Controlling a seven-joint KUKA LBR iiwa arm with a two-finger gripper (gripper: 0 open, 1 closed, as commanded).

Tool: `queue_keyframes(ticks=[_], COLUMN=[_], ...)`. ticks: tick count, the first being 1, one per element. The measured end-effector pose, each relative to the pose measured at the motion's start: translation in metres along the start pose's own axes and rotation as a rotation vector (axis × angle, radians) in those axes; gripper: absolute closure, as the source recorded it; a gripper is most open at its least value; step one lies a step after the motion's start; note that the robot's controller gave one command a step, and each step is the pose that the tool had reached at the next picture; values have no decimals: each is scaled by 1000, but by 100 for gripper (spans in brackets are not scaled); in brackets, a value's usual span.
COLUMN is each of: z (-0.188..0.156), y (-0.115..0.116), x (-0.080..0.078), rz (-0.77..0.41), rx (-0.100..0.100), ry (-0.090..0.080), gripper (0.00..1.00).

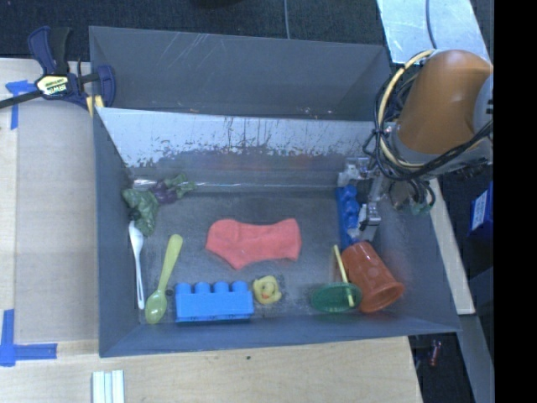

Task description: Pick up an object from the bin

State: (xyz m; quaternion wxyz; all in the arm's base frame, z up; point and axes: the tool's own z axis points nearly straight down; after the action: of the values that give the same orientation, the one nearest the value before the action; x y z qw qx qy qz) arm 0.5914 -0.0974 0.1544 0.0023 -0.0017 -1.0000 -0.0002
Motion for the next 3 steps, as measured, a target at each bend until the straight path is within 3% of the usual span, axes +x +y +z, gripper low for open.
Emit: queue_keyframes(ticks=[1, 2, 3], z=[-5, 11, 11], y=[0, 26, 59], x=[-2, -8, -16], rz=[-2, 88, 42], rx=[1, 3, -1], ry=[-8, -12, -7], gripper=[0, 0, 0])
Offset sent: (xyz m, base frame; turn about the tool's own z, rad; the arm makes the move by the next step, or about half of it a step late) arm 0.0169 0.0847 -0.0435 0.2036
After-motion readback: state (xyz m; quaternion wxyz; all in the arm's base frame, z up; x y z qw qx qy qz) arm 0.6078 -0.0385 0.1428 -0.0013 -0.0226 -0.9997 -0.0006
